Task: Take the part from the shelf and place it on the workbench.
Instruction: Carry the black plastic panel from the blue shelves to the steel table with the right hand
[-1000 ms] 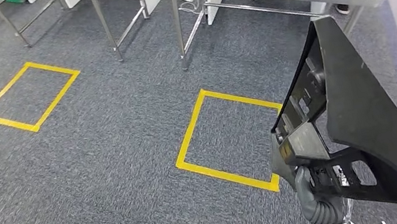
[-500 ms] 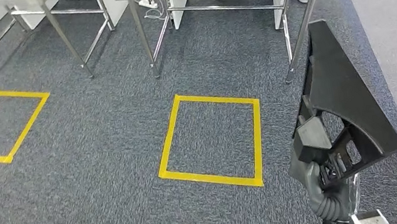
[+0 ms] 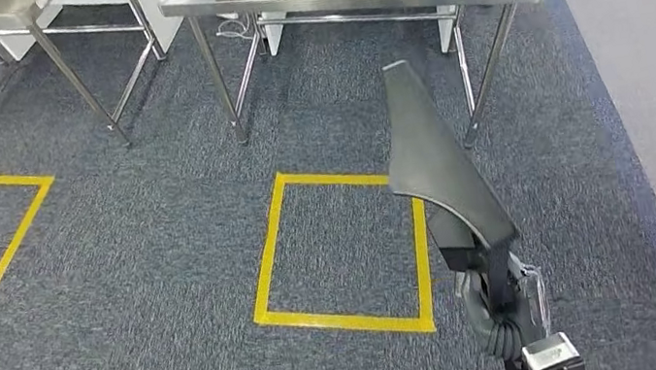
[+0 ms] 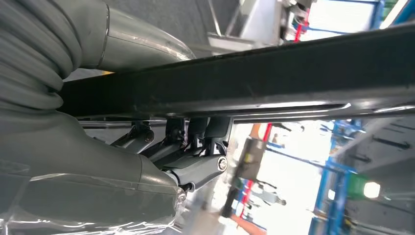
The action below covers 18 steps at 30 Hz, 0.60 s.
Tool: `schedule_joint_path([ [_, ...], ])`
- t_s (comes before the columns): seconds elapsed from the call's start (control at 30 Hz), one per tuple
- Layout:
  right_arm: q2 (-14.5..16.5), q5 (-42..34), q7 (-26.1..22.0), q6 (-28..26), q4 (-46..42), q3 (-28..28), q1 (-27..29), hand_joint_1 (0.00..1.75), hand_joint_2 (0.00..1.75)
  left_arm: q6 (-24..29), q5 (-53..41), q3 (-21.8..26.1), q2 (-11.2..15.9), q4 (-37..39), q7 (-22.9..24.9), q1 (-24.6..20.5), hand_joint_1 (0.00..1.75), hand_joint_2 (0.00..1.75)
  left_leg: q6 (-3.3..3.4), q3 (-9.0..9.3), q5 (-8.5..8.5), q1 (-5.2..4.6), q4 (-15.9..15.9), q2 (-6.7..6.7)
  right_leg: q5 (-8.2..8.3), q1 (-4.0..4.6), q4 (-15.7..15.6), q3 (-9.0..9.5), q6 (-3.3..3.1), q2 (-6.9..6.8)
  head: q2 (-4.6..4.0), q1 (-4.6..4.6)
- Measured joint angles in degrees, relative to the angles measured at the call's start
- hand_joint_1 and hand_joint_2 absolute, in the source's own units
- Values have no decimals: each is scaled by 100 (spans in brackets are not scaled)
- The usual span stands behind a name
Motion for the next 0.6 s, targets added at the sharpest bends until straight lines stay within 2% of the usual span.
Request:
schedule_joint_path([
  [0.03,8,3,-3,-5,0,-33,8,175,175,-11,-7,1,-2,0,3,6,0,0,1,166,-49,11,-106,-4,-59,-11,315,-260,18,-13,0,1],
  [0.1,25,3,-8,-15,-1,-108,53,175,175,-40,-23,1,-3,0,19,25,0,0,-34,507,-178,39,-281,-26,-487,-46,627,-739,64,-20,0,0],
  [0.13,30,5,-12,-20,-3,-149,81,175,175,-53,-30,1,-5,0,30,39,0,0,-61,695,-264,58,-354,-37,-715,-67,592,-916,94,-25,0,0],
  [0.17,34,8,-16,-26,-8,-191,107,175,175,-61,-37,1,-5,0,42,53,0,0,-92,891,-365,80,-412,-46,-824,-92,441,-1051,127,-35,0,1],
  [0.2,38,11,-20,-34,-16,-231,133,175,175,-66,-45,1,-5,0,53,65,0,0,-123,1080,-481,105,-452,-49,-708,-118,195,-1147,159,-55,0,1],
  [0.23,39,16,-22,-44,-22,-276,165,175,175,-69,-52,1,-3,5,62,81,0,0,-155,1251,-613,123,-474,-44,-274,-146,-130,-1216,185,-95,0,2],
  [0.27,40,19,-25,-56,-27,-317,198,175,175,-69,-57,0,2,15,69,92,0,0,-191,1412,-762,135,-463,-44,271,-157,-407,-1264,192,-164,1,1],
  [0.3,42,21,-24,-67,-29,-349,223,175,175,-68,-59,-1,5,24,74,100,0,0,-223,1530,-884,139,-449,-46,747,-159,-590,-1293,187,-227,1,1],
  [0.33,44,23,-24,-75,-27,-370,239,175,175,-68,-58,-1,9,33,79,107,0,0,-247,1608,-971,137,-434,-49,1078,-155,-682,-1310,176,-281,1,0],
  [0.37,45,23,-24,-80,-27,-380,245,175,175,-67,-58,-2,10,37,81,105,0,0,-261,1658,-1021,137,-419,-56,1152,-144,-673,-1318,162,-313,1,-1],
  [0.47,47,23,-21,-82,-26,-380,244,175,175,-67,-58,-2,10,37,81,103,0,0,-266,1663,-1030,135,-425,-56,1125,-141,-647,-1313,155,-312,0,0],
  [0.53,49,27,-22,-82,-28,-383,247,175,175,-67,-58,-2,10,36,81,89,0,0,-282,1677,-1063,130,-443,-46,1066,-121,-600,-1304,146,-298,0,-1],
  [0.6,60,41,-25,-92,-69,-398,245,175,175,-64,-56,-1,8,32,87,56,0,0,-333,1760,-1106,143,-421,-27,934,-92,-519,-1256,103,-240,0,-6],
])
